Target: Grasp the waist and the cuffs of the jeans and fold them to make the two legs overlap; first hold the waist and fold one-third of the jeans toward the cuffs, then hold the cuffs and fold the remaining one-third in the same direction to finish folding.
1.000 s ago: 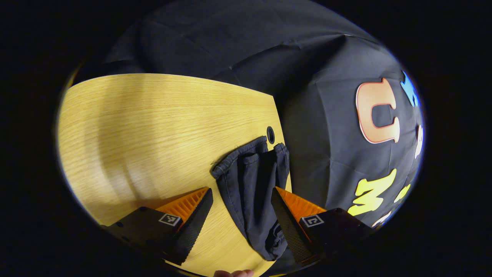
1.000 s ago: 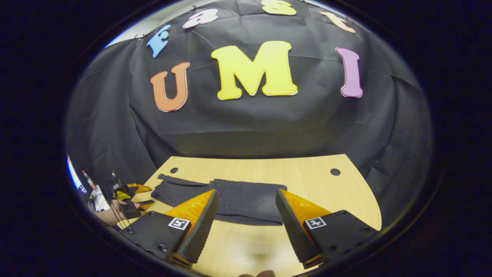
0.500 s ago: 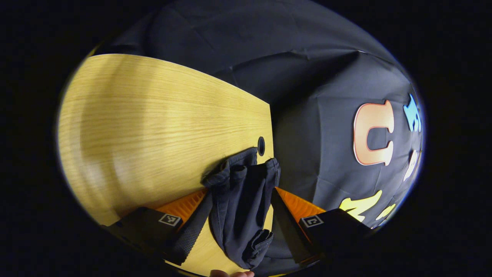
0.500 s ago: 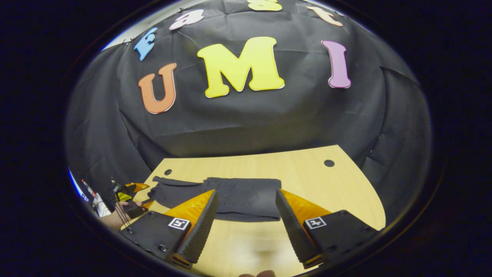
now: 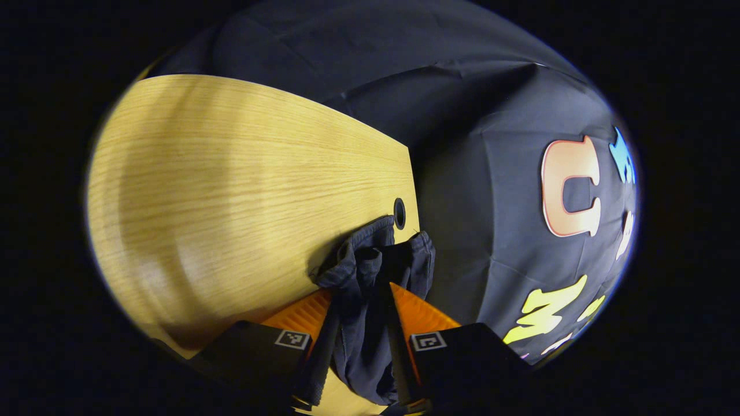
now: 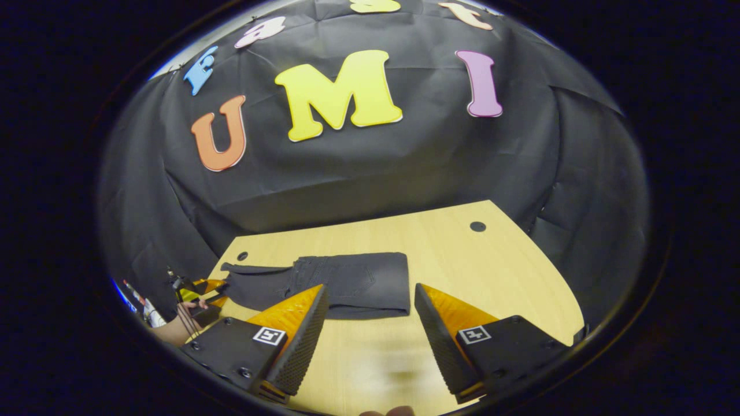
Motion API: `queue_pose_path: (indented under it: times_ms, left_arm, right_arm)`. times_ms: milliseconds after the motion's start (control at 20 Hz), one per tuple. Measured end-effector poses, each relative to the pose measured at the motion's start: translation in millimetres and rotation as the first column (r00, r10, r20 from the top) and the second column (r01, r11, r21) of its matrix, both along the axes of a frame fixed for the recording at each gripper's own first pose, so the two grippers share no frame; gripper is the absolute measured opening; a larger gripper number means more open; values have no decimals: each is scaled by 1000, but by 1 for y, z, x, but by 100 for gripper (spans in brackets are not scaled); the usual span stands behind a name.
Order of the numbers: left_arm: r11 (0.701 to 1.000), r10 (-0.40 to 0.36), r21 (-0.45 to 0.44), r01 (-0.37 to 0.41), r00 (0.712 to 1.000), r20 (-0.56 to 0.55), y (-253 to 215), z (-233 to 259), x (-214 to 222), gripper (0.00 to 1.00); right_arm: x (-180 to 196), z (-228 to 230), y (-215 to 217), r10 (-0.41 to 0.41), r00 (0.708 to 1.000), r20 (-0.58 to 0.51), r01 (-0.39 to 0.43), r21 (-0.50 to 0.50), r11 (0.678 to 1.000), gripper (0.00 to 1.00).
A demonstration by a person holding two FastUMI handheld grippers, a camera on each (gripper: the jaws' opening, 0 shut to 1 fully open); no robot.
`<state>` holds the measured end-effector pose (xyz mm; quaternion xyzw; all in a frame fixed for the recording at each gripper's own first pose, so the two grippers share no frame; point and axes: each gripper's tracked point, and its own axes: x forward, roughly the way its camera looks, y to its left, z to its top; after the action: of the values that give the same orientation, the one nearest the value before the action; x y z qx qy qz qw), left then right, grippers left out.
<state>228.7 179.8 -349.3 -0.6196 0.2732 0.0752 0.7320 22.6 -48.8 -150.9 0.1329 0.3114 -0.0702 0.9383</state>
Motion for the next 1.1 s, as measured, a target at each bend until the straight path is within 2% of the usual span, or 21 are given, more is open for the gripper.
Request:
queue_pose_path:
  times_ms: [100,150,350,500,550,1100]
  left_arm:
    - [1000,-3,13,3,1000,-18,2,-4,0,14]
    - [1000,-2,20,3,1000,-26,3,-5,-1,15]
    - [999,6,41,-6,1000,16,-2,13,0,7]
    - [994,-29,104,23,998,60,-8,34,4,6]
    - [992,-42,125,32,996,76,-10,40,6,6]
    - [948,-181,299,108,957,227,-53,142,6,5]
  right_arm:
    - [-9,-2,-3,-12,1000,-4,12,4,1000,90]
    - [-13,-3,-4,-17,1000,-4,17,6,1000,91]
    - [-26,-2,-10,-24,1000,2,24,-15,1000,90]
    - [-31,3,-18,-29,999,22,30,-58,998,99]
    - [-33,4,-17,-27,999,27,28,-59,998,94]
    - [-51,19,-41,-54,995,88,57,-26,998,94]
